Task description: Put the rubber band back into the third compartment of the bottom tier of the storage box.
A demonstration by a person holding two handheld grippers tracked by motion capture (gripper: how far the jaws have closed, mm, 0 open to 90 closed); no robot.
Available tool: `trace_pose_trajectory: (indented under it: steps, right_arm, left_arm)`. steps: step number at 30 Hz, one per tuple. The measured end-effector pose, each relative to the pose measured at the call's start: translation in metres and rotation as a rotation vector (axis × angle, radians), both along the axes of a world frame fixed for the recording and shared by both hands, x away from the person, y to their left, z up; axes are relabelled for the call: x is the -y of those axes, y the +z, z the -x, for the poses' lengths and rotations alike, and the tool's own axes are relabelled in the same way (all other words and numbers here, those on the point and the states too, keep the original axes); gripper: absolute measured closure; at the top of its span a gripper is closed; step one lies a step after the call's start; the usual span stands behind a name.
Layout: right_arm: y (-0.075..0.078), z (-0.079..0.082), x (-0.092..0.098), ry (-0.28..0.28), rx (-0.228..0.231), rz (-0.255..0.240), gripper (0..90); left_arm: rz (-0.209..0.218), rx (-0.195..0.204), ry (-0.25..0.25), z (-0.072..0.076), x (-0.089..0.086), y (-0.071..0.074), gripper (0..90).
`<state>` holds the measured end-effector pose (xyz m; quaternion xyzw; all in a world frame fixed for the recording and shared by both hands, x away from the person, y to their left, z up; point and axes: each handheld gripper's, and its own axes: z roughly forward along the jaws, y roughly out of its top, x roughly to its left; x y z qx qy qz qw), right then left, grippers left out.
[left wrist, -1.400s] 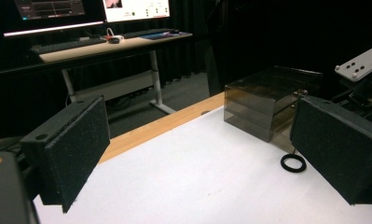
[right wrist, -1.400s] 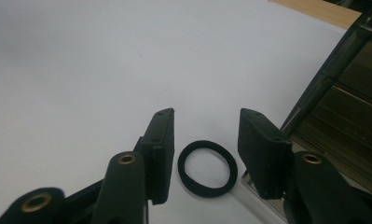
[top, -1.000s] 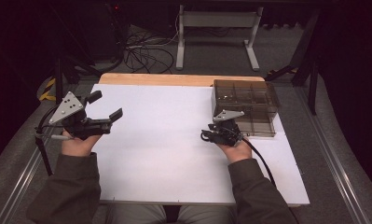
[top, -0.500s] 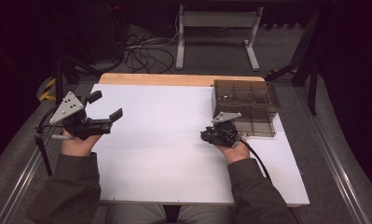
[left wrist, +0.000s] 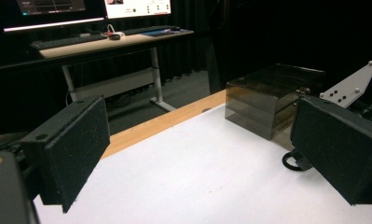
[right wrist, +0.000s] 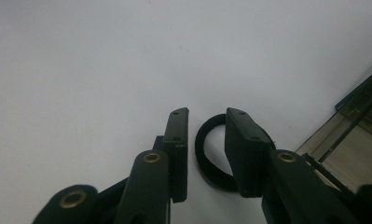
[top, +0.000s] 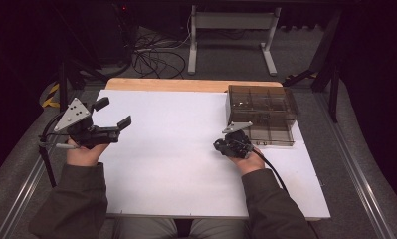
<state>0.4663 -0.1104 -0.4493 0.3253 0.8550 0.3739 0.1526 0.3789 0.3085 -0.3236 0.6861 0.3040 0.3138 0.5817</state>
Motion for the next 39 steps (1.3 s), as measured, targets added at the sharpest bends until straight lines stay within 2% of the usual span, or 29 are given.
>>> trace_pose_trajectory:
  steps: [14,20,26,39]
  right_arm:
    - [-0.007,-0.003,-0.001,0.006,-0.025,0.017,76.9]
    - [-0.008,-0.001,-0.002,0.015,-0.009,0.024,86.3]
    - [-0.007,0.0,-0.003,0.02,0.006,0.031,87.5]
    - [0.004,0.003,0.002,0.002,0.057,-0.016,87.6]
  left_arm:
    - [-0.005,-0.002,-0.002,0.0,-0.001,0.0,5.7]
    - [-0.005,-0.003,-0.002,0.0,0.0,0.0,5.9]
    - [-0.012,-0.006,-0.003,0.0,0.0,0.0,5.9]
    - [-0.012,-0.003,-0.003,0.0,0.001,-0.001,5.9]
